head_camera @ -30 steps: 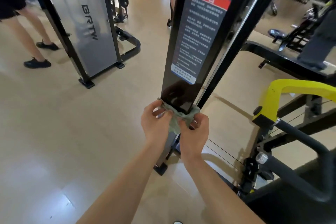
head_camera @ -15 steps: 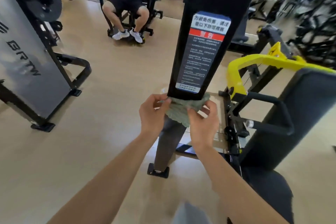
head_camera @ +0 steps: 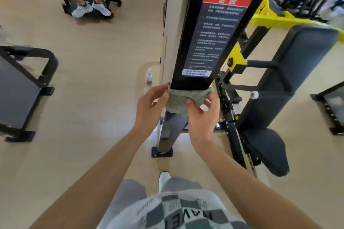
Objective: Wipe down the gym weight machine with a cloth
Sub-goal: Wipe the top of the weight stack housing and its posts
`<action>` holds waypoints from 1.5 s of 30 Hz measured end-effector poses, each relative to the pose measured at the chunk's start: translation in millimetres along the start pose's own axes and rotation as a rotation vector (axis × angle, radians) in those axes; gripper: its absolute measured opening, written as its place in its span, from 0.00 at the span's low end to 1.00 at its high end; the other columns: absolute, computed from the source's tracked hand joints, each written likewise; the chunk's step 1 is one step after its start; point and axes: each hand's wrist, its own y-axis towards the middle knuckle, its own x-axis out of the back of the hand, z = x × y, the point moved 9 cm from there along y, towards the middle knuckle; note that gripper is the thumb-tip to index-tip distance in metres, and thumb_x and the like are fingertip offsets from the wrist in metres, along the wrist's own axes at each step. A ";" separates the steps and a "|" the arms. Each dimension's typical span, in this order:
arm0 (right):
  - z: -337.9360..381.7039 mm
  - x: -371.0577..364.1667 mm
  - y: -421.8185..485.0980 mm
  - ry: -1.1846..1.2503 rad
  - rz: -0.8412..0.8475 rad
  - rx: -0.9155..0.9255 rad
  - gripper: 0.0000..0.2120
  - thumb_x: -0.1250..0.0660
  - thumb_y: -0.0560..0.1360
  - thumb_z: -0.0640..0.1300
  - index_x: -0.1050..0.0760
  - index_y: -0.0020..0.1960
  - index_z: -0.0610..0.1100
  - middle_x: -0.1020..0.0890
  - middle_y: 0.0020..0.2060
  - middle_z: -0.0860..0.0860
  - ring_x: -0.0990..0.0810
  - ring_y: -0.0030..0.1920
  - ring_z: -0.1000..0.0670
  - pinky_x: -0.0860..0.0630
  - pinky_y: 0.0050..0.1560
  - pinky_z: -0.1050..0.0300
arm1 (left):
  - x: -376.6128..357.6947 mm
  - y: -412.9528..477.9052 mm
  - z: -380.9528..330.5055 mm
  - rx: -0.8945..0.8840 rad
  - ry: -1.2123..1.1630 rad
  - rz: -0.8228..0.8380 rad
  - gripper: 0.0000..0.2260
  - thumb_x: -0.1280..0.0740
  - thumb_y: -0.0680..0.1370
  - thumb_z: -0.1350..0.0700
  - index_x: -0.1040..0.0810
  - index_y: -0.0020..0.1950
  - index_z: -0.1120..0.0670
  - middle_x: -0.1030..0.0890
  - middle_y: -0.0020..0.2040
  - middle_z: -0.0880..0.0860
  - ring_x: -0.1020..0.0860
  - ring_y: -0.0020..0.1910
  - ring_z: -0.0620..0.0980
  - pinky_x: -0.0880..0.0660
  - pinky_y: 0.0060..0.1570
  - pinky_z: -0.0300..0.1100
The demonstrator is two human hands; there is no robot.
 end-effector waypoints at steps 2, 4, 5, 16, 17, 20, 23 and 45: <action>-1.9 -1.6 -6.0 0.012 -0.064 -0.014 0.21 0.24 0.73 0.38 0.28 0.60 0.51 0.28 0.54 0.60 0.25 0.56 0.61 0.21 0.54 0.63 | -1.0 2.6 1.3 0.012 0.012 0.066 0.14 0.31 0.81 0.61 0.20 0.66 0.56 0.15 0.58 0.48 0.19 0.60 0.45 0.22 0.58 0.38; -2.2 -5.0 -13.5 0.009 -0.127 -0.016 0.20 0.24 0.72 0.37 0.28 0.58 0.50 0.29 0.53 0.58 0.25 0.55 0.61 0.20 0.55 0.60 | -2.2 7.5 0.2 0.023 0.010 0.129 0.16 0.29 0.79 0.62 0.20 0.67 0.55 0.16 0.60 0.47 0.19 0.61 0.44 0.21 0.59 0.39; -2.5 -6.6 -16.6 0.001 -0.165 -0.011 0.20 0.24 0.72 0.37 0.27 0.58 0.47 0.29 0.53 0.56 0.25 0.55 0.59 0.19 0.54 0.59 | -2.1 11.3 -0.3 0.028 -0.002 0.144 0.16 0.28 0.78 0.63 0.20 0.66 0.54 0.16 0.59 0.48 0.19 0.59 0.43 0.21 0.59 0.39; 23.1 -48.7 -61.5 -0.156 -0.626 0.021 0.19 0.31 0.76 0.33 0.26 0.57 0.55 0.24 0.51 0.57 0.22 0.53 0.57 0.23 0.53 0.60 | 3.4 50.8 -23.3 -0.091 -0.051 0.388 0.11 0.25 0.74 0.68 0.14 0.55 0.58 0.19 0.53 0.50 0.19 0.50 0.38 0.21 0.46 0.31; 29.0 -53.4 -65.3 -0.187 -0.656 0.040 0.18 0.31 0.76 0.34 0.26 0.57 0.54 0.23 0.50 0.54 0.22 0.53 0.55 0.23 0.53 0.57 | 3.0 52.3 -30.5 -0.102 -0.069 0.406 0.11 0.26 0.74 0.69 0.14 0.53 0.56 0.19 0.52 0.49 0.19 0.49 0.37 0.22 0.45 0.30; 46.6 -64.6 -71.1 -0.178 -0.707 0.054 0.15 0.31 0.77 0.35 0.24 0.55 0.53 0.21 0.50 0.51 0.21 0.52 0.53 0.21 0.53 0.56 | 1.1 57.5 -49.5 -0.101 -0.095 0.436 0.09 0.26 0.74 0.68 0.15 0.52 0.57 0.19 0.49 0.48 0.20 0.45 0.33 0.24 0.44 0.27; 69.3 -68.9 -71.2 -0.182 -0.754 0.076 0.12 0.29 0.76 0.36 0.23 0.53 0.52 0.20 0.49 0.53 0.21 0.50 0.52 0.20 0.52 0.52 | 0.4 62.3 -68.9 -0.120 -0.123 0.433 0.07 0.26 0.74 0.68 0.14 0.50 0.60 0.18 0.49 0.50 0.20 0.45 0.33 0.26 0.45 0.26; 164.1 -70.6 -63.3 -0.176 -1.013 0.236 0.12 0.28 0.75 0.38 0.18 0.55 0.52 0.15 0.49 0.53 0.17 0.52 0.50 0.18 0.56 0.45 | -15.9 96.9 -188.3 -0.501 -0.243 0.845 0.14 0.31 0.75 0.71 0.22 0.45 0.51 0.19 0.45 0.51 0.19 0.46 0.48 0.23 0.39 0.34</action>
